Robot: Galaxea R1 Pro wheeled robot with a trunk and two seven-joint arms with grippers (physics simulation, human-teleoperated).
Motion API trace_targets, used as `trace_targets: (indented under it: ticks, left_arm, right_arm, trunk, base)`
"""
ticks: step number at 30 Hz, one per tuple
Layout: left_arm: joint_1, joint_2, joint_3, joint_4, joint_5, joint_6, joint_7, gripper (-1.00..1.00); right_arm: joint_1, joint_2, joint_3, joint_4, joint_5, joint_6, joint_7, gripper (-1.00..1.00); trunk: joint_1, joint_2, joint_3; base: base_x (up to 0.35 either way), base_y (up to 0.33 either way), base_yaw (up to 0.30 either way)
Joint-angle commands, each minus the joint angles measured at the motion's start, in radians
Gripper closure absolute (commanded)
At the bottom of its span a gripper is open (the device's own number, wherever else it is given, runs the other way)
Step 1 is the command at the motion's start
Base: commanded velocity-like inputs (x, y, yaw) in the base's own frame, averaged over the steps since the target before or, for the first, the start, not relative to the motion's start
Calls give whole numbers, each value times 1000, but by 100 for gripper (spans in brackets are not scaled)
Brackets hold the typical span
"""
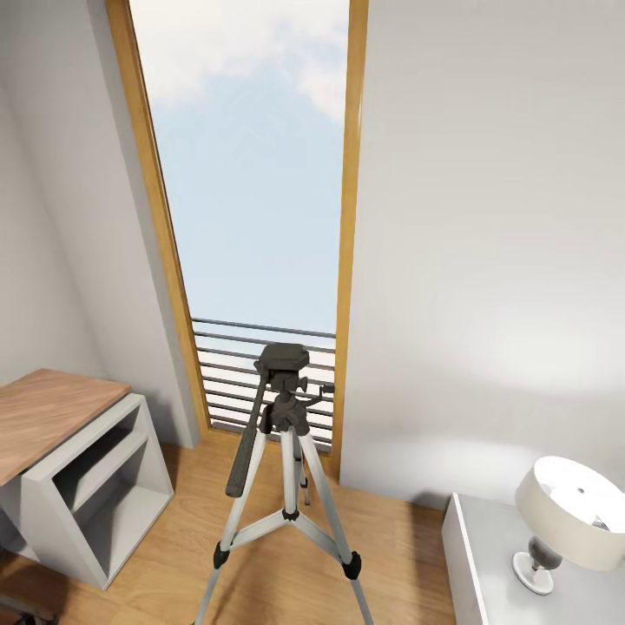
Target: Attach the digital camera to the camera tripod in the bedroom.
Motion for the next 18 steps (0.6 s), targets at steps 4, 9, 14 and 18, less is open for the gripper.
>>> trace_targets:
  ticks: [4, 9, 14, 18]
  left_arm:
    - [1, 0, -2, -1, 2, 0, 0, -100]
    - [1, 0, -3, -1, -3, 0, 0, -100]
    - [1, 0, -5, -1, -5, 0, 0, -100]
    - [1, 0, -6, -1, -6, -1, -1, -100]
  right_arm:
    - [0, -1, 1, 1, 4, -1, -4, -100]
    - [0, -6, 3, -191, 7, -2, 5, -100]
    - [0, -6, 6, -319, 6, 1, 10, -100]
    - [0, -5, 6, -344, 6, 1, 12, -100]
  trunk:
    - [0, 0, 0]
    - [0, 0, 0]
    - [0, 0, 0]
    - [0, 0, 0]
  base:
    - [0, 0, 0]
    - [0, 0, 0]
    - [0, 0, 0]
    - [-73, 0, 0]
